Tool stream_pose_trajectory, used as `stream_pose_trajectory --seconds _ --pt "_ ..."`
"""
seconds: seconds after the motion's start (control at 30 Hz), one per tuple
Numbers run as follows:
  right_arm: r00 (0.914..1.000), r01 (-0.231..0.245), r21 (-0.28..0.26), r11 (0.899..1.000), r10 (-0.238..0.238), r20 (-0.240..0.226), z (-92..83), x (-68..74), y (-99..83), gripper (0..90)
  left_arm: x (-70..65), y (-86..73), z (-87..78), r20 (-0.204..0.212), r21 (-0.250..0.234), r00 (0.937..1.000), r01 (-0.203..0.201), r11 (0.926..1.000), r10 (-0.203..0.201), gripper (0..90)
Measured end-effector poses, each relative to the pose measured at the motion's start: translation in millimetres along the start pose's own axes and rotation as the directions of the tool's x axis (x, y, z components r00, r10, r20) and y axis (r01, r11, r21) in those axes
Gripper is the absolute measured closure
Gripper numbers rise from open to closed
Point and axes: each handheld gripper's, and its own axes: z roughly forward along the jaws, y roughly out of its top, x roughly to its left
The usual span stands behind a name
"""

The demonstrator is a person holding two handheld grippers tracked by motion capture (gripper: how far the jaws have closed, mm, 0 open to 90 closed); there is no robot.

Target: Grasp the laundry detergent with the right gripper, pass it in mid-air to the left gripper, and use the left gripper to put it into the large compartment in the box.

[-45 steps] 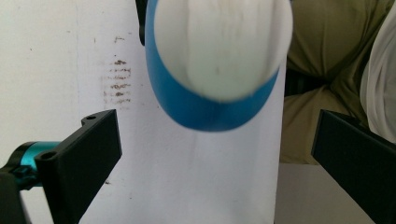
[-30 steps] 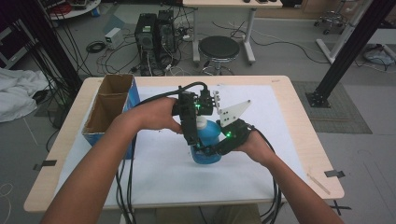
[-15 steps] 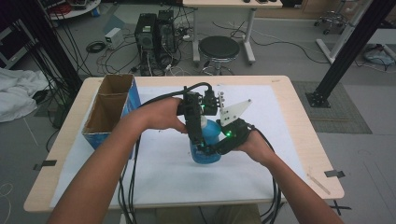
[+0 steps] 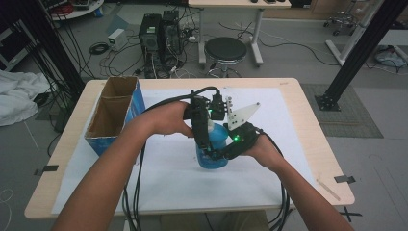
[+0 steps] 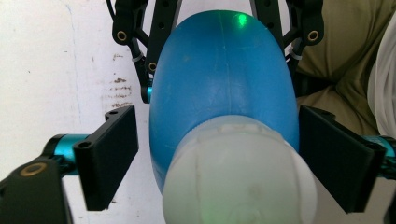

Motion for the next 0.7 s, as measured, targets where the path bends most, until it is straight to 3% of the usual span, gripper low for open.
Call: stream_pose_trajectory --seconds 0.7 --pt "1.0000 0.003 -0.008 1.000 -0.003 -0.005 0.2 0.7 -0.4 44.2 -0.9 1.0 2.3 -0.005 0.006 0.9997 -0.025 0.9997 0.025 32.4"
